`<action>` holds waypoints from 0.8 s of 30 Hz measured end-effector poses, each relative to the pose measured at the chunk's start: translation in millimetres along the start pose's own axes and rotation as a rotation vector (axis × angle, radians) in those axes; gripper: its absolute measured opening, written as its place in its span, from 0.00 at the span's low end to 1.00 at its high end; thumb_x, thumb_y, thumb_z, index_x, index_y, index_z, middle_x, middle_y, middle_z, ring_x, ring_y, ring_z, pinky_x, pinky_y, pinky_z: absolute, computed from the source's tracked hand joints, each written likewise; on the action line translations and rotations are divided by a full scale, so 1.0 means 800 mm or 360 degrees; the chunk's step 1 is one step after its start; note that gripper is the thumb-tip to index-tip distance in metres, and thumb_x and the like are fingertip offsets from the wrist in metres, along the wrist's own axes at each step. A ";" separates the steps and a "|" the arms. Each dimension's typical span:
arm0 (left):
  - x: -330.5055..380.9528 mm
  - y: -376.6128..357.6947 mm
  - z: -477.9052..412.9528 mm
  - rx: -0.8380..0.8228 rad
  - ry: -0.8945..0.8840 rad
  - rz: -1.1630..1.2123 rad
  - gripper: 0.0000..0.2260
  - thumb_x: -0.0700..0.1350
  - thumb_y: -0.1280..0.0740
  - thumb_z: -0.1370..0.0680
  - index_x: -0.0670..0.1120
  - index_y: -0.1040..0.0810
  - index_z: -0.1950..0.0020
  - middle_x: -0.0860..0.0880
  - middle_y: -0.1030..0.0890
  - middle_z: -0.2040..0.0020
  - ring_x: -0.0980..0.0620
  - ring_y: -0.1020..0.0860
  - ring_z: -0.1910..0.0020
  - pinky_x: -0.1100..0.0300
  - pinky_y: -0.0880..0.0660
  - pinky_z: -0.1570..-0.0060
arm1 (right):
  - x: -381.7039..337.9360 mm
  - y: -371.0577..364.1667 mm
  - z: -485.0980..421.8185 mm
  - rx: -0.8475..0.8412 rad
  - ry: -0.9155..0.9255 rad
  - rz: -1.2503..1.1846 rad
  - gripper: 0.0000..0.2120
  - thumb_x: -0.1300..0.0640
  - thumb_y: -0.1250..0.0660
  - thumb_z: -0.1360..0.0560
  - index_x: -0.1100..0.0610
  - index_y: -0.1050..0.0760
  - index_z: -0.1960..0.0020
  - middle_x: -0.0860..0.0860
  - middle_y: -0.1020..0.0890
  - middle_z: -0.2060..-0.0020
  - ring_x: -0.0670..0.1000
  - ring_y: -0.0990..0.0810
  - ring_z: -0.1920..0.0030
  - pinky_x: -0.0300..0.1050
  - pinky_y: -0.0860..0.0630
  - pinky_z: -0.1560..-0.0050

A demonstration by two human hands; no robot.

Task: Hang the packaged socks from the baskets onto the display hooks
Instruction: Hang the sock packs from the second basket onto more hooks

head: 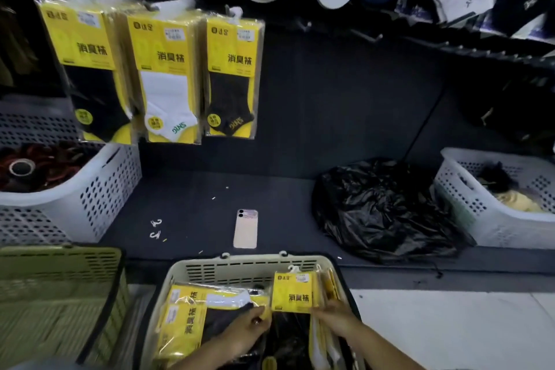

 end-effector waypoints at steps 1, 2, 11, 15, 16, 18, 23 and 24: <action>-0.002 -0.002 -0.001 -0.0020 0.0016 0.0019 0.20 0.51 0.41 0.19 0.47 0.35 0.27 0.49 0.31 0.30 0.59 0.31 0.38 0.81 0.38 0.55 | 0.001 -0.001 0.001 0.0019 -0.0005 -0.0049 0.16 0.51 0.29 0.26 0.58 0.26 0.43 0.54 0.23 0.43 0.51 0.23 0.46 0.40 0.28 0.50; -0.003 -0.004 -0.001 -0.0050 0.0036 0.0071 0.21 0.50 0.42 0.18 0.46 0.37 0.26 0.49 0.33 0.28 0.57 0.32 0.34 0.79 0.38 0.50 | 0.001 -0.001 0.000 0.0021 -0.0018 -0.0076 0.20 0.49 0.29 0.27 0.57 0.28 0.40 0.54 0.25 0.41 0.52 0.25 0.42 0.41 0.29 0.47; -0.010 -0.016 0.017 -0.0148 0.0079 0.0144 0.26 0.56 0.42 0.20 0.51 0.43 0.24 0.51 0.37 0.26 0.54 0.35 0.30 0.69 0.38 0.41 | -0.007 -0.041 -0.013 -0.0108 0.0025 -0.0311 0.33 0.54 0.28 0.27 0.61 0.40 0.30 0.55 0.28 0.36 0.55 0.28 0.37 0.45 0.31 0.39; 0.004 0.002 0.016 -0.0005 0.0130 0.0357 0.27 0.56 0.39 0.21 0.48 0.42 0.24 0.50 0.34 0.27 0.52 0.34 0.30 0.64 0.37 0.35 | -0.043 -0.023 -0.005 0.0073 0.0316 -0.0395 0.20 0.60 0.28 0.27 0.59 0.29 0.37 0.56 0.21 0.41 0.51 0.21 0.46 0.40 0.28 0.52; 0.012 0.008 0.018 0.0019 0.0150 0.0462 0.28 0.56 0.39 0.21 0.48 0.42 0.25 0.49 0.33 0.28 0.51 0.33 0.31 0.60 0.35 0.34 | -0.056 -0.016 0.001 0.0085 0.0401 -0.0455 0.16 0.62 0.28 0.28 0.57 0.26 0.42 0.55 0.19 0.43 0.50 0.20 0.49 0.38 0.27 0.55; 0.029 0.016 0.020 -0.0002 0.0160 0.0706 0.32 0.59 0.36 0.24 0.47 0.42 0.25 0.48 0.33 0.29 0.49 0.32 0.32 0.57 0.32 0.36 | -0.086 -0.005 0.021 0.0087 0.0565 -0.0563 0.11 0.63 0.27 0.30 0.55 0.22 0.48 0.52 0.15 0.50 0.46 0.17 0.52 0.33 0.27 0.60; 0.106 0.081 0.035 0.0154 -0.0231 0.0926 0.18 0.60 0.29 0.32 0.56 0.25 0.46 0.59 0.16 0.55 0.64 0.19 0.54 0.67 0.23 0.53 | -0.176 0.008 0.082 -0.0073 0.0876 -0.0699 0.20 0.49 0.23 0.37 0.50 0.21 0.47 0.45 0.14 0.53 0.40 0.17 0.54 0.31 0.25 0.57; 0.122 0.101 0.038 0.0233 -0.0327 0.0928 0.18 0.58 0.28 0.32 0.55 0.23 0.45 0.57 0.15 0.54 0.61 0.18 0.53 0.63 0.22 0.49 | -0.196 0.010 0.090 -0.0083 0.0929 -0.0731 0.22 0.49 0.23 0.37 0.52 0.21 0.45 0.47 0.15 0.51 0.43 0.16 0.51 0.34 0.23 0.54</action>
Point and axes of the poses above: each hand's wrist, its own z-axis away from the middle knuckle, its own y-axis out of the back of the hand, x = y × z, the point moved 7 cm from there along -z, towards the middle knuckle
